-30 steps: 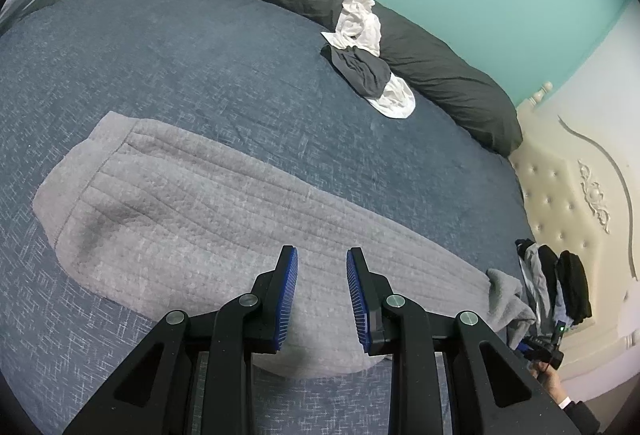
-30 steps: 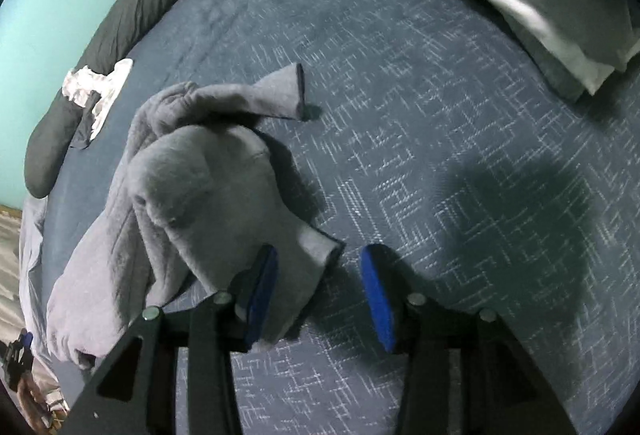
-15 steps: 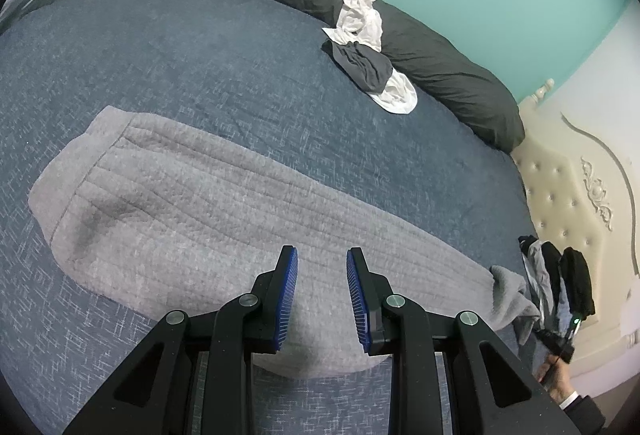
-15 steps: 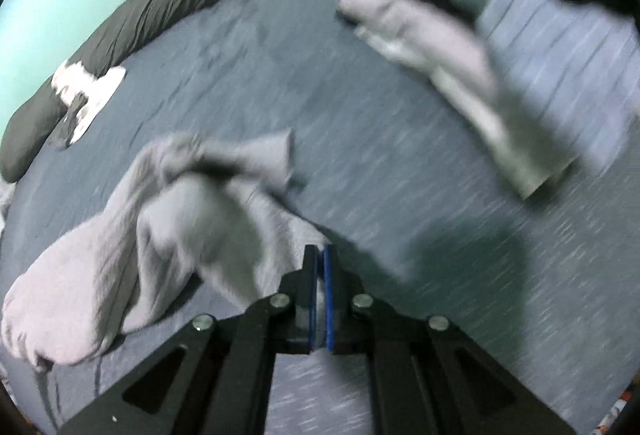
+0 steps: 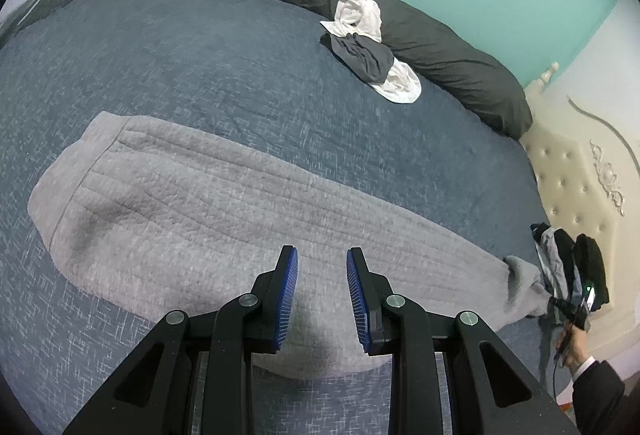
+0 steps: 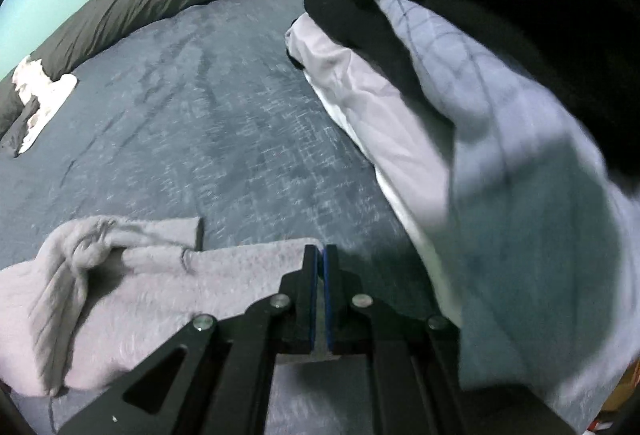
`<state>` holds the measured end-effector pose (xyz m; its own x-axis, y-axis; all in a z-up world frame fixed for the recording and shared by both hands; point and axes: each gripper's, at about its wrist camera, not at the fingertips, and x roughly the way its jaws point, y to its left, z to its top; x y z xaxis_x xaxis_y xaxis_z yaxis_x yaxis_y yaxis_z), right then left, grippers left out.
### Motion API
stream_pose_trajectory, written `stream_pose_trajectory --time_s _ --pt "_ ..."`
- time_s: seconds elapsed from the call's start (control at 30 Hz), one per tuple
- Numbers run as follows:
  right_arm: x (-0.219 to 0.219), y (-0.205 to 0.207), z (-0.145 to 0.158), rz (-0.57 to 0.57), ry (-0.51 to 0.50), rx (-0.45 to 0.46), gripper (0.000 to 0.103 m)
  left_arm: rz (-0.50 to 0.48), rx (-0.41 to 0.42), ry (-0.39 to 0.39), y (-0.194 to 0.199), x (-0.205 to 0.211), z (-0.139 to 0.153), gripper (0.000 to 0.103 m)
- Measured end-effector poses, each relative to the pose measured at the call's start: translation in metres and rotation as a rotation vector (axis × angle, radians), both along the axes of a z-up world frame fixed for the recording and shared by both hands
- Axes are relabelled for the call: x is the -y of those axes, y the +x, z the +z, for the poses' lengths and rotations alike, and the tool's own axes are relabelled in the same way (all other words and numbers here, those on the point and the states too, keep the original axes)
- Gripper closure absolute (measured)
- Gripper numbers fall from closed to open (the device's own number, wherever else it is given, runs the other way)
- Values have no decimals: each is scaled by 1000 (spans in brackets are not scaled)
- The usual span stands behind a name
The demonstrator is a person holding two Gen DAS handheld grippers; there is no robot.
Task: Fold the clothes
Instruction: 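Open the right gripper to release the sleeve and lift it away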
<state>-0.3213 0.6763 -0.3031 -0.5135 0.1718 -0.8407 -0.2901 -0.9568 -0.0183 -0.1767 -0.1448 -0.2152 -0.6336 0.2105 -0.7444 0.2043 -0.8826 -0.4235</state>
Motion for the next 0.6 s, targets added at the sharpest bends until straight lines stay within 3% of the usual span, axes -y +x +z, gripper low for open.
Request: stream_pose_trajectory --time_s 0.1,0.27,0.4,0.5,0.57,0.6 --pt "-5 -8 -3 -7 14 2 101 -5 4 -15 -2 -2 0 75" --pt "0 -17 -27 13 25 98 101 -5 5 -17 -7 -3 -2 75" --pt "3 -10 -11 -33 142 99 96 -17 -1 -10 -10 -7 -2 75" --pt "9 -2 17 -14 82 0 90 -23 -8 1 -10 -11 -2 75" --pt "19 -1 30 39 -39 -46 75 -26 -11 10 -9 -13 -2 75" --pt "25 -2 35 66 -105 -64 74 -27 -12 13 -9 -14 -1 75"
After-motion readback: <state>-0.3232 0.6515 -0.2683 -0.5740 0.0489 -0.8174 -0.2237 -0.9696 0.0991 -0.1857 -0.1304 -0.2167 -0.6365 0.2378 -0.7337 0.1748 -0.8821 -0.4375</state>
